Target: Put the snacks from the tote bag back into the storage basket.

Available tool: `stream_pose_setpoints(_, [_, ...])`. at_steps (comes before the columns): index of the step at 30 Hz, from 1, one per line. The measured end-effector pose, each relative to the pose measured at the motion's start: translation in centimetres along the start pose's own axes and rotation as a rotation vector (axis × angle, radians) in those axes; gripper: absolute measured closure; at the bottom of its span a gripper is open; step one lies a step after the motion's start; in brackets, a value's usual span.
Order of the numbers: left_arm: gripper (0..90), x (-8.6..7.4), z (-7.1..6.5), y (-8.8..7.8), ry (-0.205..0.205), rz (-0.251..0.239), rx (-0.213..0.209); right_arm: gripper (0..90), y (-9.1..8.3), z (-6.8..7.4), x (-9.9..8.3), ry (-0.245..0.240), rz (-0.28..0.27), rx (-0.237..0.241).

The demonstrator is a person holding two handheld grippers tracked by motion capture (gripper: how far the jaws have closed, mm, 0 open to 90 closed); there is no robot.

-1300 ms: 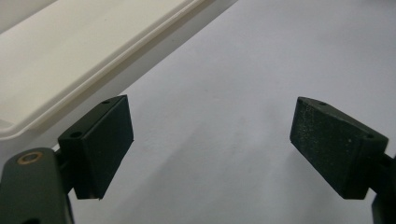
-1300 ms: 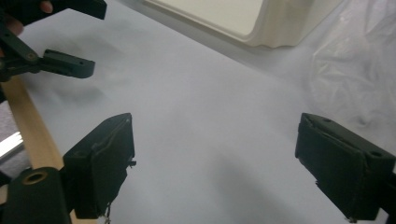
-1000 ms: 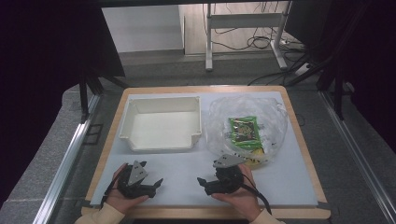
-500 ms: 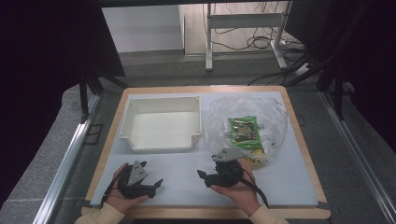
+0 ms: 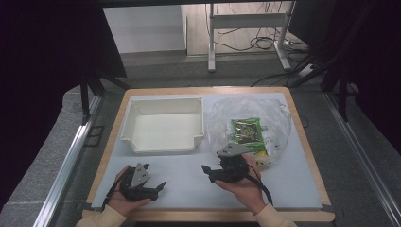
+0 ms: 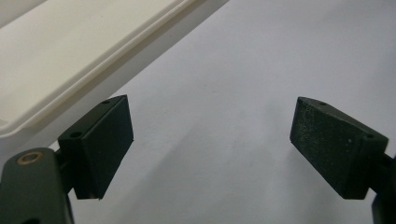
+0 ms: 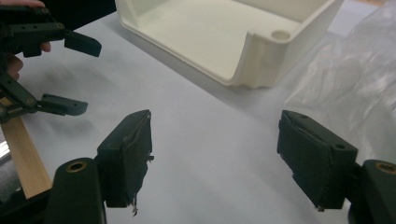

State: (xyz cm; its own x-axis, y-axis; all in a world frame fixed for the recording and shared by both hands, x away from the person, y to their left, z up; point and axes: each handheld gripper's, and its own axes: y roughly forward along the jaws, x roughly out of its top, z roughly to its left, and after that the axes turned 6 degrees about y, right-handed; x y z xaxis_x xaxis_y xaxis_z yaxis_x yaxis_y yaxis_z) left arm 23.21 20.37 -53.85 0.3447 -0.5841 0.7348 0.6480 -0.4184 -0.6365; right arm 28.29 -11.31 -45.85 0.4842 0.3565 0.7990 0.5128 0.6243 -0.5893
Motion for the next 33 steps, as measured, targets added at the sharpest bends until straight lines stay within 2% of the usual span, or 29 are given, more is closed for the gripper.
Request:
stream_pose_setpoints(9, [13.2,0.0,0.0,0.0,0.002,0.001,-0.001,28.5,-0.9,-0.5,1.6,0.007,-0.016,-0.009])
stream_pose_setpoints(16, [13.1,0.0,0.1,0.1,0.007,0.01,-0.003,28.4,-1.9,-2.2,2.4,0.052,-0.032,-0.022])
stream_pose_setpoints(21, [13.1,0.1,0.0,0.1,-0.001,0.01,-0.006,28.6,-2.0,-2.9,2.8,0.063,-0.034,-0.027])
stream_pose_setpoints(33, [13.5,0.1,0.1,0.1,-0.003,0.008,-0.006,29.2,-2.2,-3.5,3.7,0.08,-0.033,-0.037])
